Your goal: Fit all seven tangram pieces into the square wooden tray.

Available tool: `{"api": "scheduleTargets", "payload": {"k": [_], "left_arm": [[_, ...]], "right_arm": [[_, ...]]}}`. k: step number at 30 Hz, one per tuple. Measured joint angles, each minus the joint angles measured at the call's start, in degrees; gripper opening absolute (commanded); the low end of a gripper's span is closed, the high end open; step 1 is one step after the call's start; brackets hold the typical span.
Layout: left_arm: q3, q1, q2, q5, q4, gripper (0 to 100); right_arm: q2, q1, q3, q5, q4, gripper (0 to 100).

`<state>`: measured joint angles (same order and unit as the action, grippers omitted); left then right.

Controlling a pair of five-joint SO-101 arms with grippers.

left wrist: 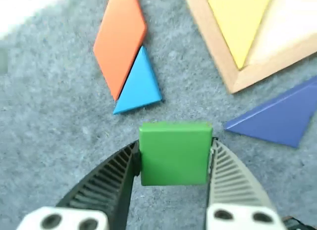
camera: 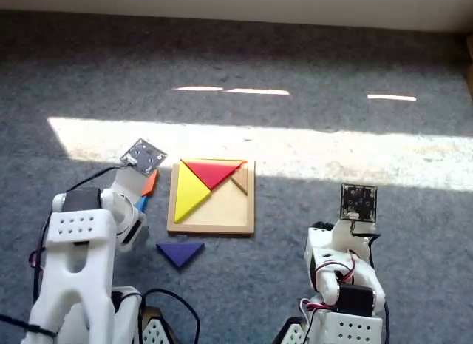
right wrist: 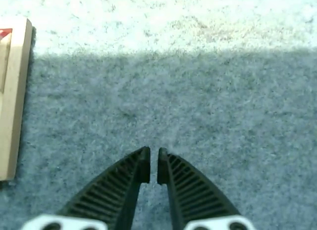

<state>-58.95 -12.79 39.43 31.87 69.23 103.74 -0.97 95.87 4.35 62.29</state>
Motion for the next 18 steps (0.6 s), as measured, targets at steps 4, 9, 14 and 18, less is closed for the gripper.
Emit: {"api": "scheduleTargets", "payload": {"k": [4, 9, 14, 18], "left_arm": [[0.0, 4.4, 7.8, -3.9, 1.9, 8], [0.0, 12.2, 9.6, -9.0, 1.9, 8], [2.5, 18.6, 9.6, -14.1, 1.9, 8], [6.2, 23.0, 6.9, -16.1, 1.9, 8]], "right_arm": [[0.0, 0.0, 0.0, 0.0, 0.0, 4.1], [0.0, 0.0, 0.0, 0.0, 0.0, 4.1], [0.0, 0.0, 0.0, 0.0, 0.0, 4.1], [0.0, 0.0, 0.0, 0.0, 0.0, 4.1]]}}
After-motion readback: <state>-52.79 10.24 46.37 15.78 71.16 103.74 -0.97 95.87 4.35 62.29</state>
